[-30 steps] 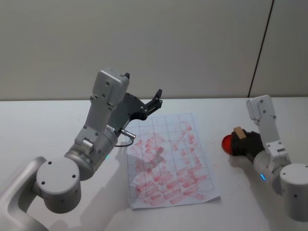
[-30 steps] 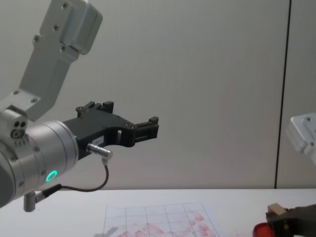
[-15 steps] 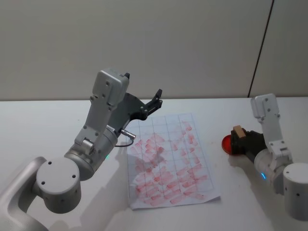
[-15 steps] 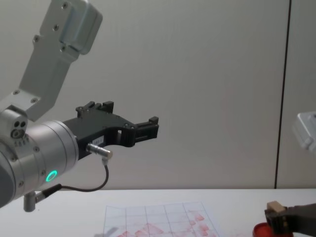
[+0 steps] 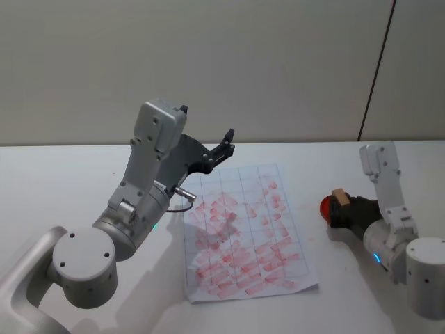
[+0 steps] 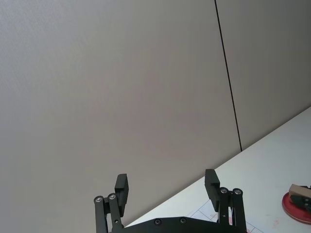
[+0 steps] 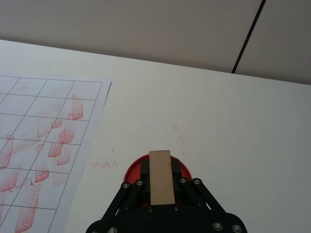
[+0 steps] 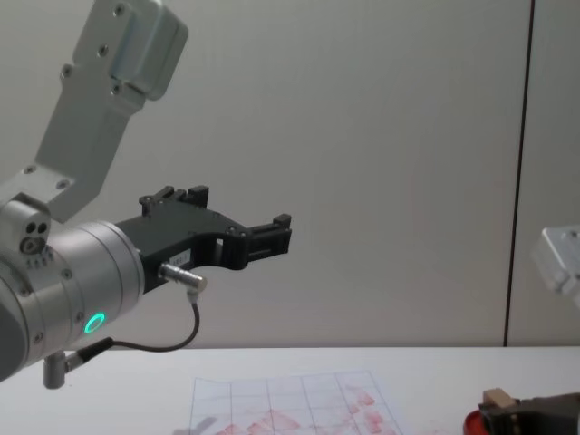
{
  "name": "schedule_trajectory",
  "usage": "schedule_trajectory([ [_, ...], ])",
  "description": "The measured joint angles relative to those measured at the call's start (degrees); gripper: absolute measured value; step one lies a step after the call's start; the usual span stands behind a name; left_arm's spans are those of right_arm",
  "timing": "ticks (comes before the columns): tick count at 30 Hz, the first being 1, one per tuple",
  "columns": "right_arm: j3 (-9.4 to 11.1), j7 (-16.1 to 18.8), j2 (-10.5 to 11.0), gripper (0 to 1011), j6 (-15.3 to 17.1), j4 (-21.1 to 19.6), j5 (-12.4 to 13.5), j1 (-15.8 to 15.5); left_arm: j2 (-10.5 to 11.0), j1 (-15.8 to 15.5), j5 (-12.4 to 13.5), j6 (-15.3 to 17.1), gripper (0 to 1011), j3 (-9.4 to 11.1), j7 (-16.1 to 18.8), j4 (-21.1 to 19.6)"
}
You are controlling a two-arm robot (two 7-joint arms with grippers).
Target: Use the one hand to pick up the stamp and affix it onto the A4 paper.
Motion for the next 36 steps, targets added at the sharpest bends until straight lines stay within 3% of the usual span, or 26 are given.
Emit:
schedule_trajectory([
  [14, 0.1, 0.1, -0.7, 220, 0.0, 2.9, -0.3, 1.3, 0.0, 0.0, 0.0, 0.0, 1001, 0.0, 0.0, 0.0],
  [24, 0.2, 0.1, -0.8, 220, -0.4, 2.9, -0.7, 1.2, 0.0, 0.0, 0.0, 0.0, 1001, 0.0, 0.0, 0.0],
  [30, 0.2, 0.1, -0.6, 220, -1.0, 0.8, -0.8, 0.7, 0.0, 0.0, 0.0, 0.0, 1001, 0.0, 0.0, 0.0],
  [36, 0.3, 0.4, -0.3, 220, -2.2, -4.0, -1.0, -0.2, 0.0, 0.0, 0.0, 0.0, 1001, 0.0, 0.0, 0.0],
])
